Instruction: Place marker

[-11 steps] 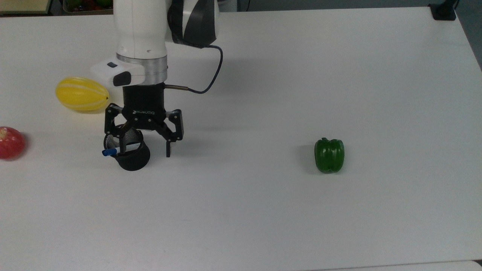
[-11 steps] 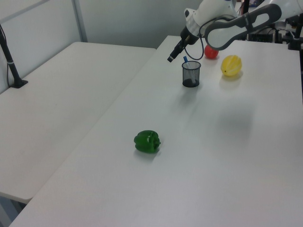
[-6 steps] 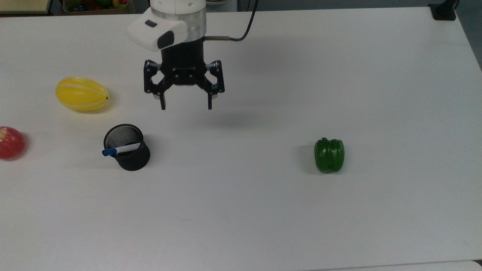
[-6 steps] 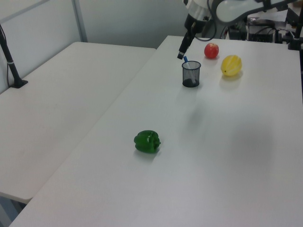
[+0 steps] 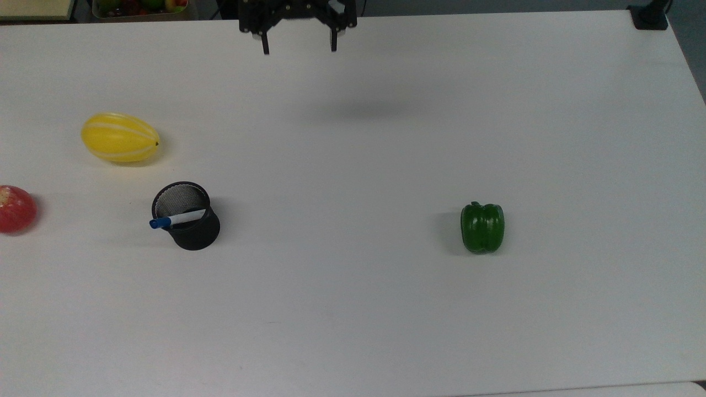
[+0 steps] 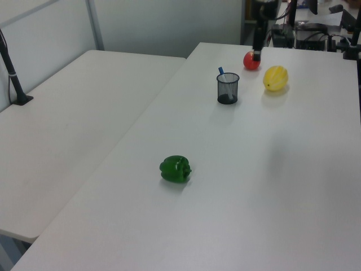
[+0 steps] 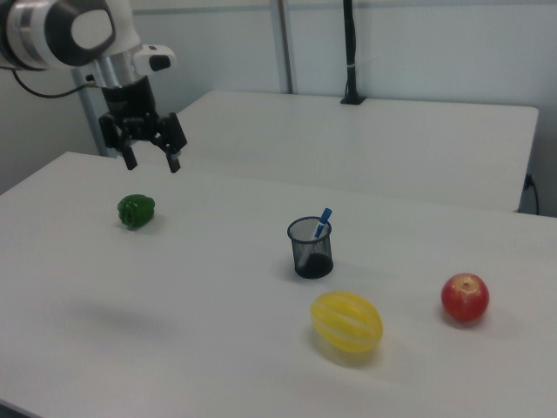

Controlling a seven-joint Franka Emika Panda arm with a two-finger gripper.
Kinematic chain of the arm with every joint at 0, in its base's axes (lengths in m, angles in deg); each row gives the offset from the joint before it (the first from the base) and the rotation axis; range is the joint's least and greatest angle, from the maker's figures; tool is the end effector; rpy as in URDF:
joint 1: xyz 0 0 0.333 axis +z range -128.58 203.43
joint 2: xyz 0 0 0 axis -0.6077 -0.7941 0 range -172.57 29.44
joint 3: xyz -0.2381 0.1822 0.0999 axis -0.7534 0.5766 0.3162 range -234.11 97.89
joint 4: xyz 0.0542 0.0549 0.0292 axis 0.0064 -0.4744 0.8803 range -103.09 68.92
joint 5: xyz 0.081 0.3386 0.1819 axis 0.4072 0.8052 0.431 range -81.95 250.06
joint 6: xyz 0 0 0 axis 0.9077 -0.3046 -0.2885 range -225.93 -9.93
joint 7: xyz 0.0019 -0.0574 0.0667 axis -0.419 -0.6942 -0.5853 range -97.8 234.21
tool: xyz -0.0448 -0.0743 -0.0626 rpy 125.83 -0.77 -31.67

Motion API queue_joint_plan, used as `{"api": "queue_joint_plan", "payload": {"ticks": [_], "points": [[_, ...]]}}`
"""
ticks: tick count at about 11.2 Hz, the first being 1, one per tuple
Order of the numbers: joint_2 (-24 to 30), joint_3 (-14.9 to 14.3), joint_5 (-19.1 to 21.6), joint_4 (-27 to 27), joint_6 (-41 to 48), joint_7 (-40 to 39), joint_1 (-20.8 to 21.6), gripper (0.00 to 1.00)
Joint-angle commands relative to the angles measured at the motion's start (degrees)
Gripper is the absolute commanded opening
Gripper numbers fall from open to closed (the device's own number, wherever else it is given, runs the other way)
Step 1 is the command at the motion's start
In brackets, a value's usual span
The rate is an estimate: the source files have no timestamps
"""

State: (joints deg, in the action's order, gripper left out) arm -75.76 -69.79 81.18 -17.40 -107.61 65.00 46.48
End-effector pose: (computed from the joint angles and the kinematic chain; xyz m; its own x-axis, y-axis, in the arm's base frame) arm 0.5824 0.0710 0.5909 0.9813 0.1893 0.0348 0.1873 -0.9808 0.0541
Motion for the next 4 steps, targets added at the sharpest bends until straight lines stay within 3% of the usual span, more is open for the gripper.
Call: {"api": "queue_joint_plan", "payload": {"ticks": [1,4], "points": [[4.37,-1.13,-0.2,-2.23,6.14,-0.22,0.88,1.0],[4.38,-1.13,-0.2,-1.97,7.64,-0.13,0.88,1.0]]}}
